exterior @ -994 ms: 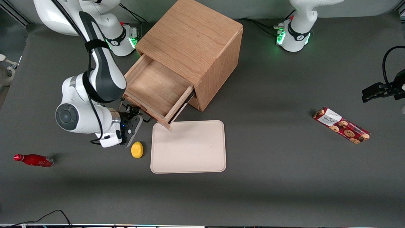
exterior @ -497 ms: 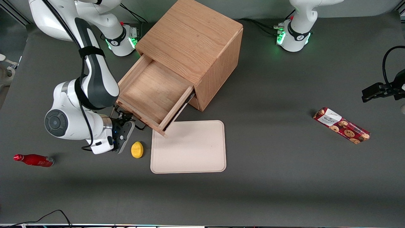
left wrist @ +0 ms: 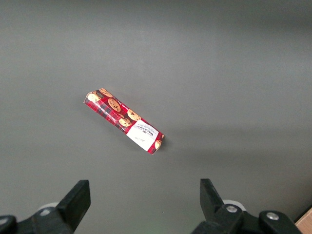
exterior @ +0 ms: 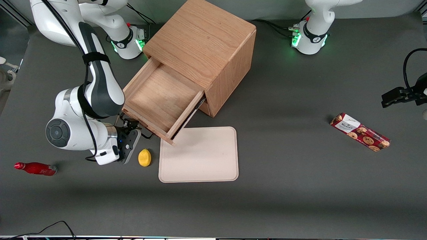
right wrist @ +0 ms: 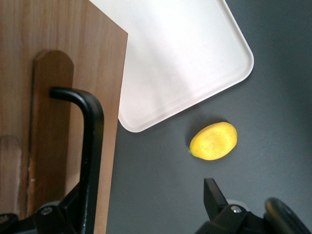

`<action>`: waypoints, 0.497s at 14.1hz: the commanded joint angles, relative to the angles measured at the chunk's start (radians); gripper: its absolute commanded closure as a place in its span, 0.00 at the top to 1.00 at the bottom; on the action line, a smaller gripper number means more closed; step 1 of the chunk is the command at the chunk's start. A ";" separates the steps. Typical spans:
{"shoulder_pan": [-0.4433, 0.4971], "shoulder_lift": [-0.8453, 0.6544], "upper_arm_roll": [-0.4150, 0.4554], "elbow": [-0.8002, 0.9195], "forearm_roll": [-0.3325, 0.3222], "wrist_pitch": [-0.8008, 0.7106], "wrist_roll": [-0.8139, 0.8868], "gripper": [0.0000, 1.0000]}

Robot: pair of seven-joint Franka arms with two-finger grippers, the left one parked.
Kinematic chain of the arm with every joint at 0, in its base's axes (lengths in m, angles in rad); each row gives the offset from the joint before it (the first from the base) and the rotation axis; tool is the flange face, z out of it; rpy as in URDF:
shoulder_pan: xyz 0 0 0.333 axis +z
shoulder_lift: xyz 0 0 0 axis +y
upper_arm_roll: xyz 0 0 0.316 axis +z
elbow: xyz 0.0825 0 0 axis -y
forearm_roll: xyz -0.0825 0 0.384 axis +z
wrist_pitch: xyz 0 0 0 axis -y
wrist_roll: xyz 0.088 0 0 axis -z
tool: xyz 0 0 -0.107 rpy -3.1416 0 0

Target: Open upper drawer

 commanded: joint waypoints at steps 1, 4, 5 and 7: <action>-0.028 0.021 0.001 0.082 -0.003 -0.008 -0.025 1.00; -0.019 -0.028 -0.012 0.091 -0.024 -0.083 0.065 1.00; -0.017 -0.046 -0.013 0.093 -0.063 -0.100 0.085 1.00; -0.014 -0.084 -0.012 0.093 -0.118 -0.131 0.167 1.00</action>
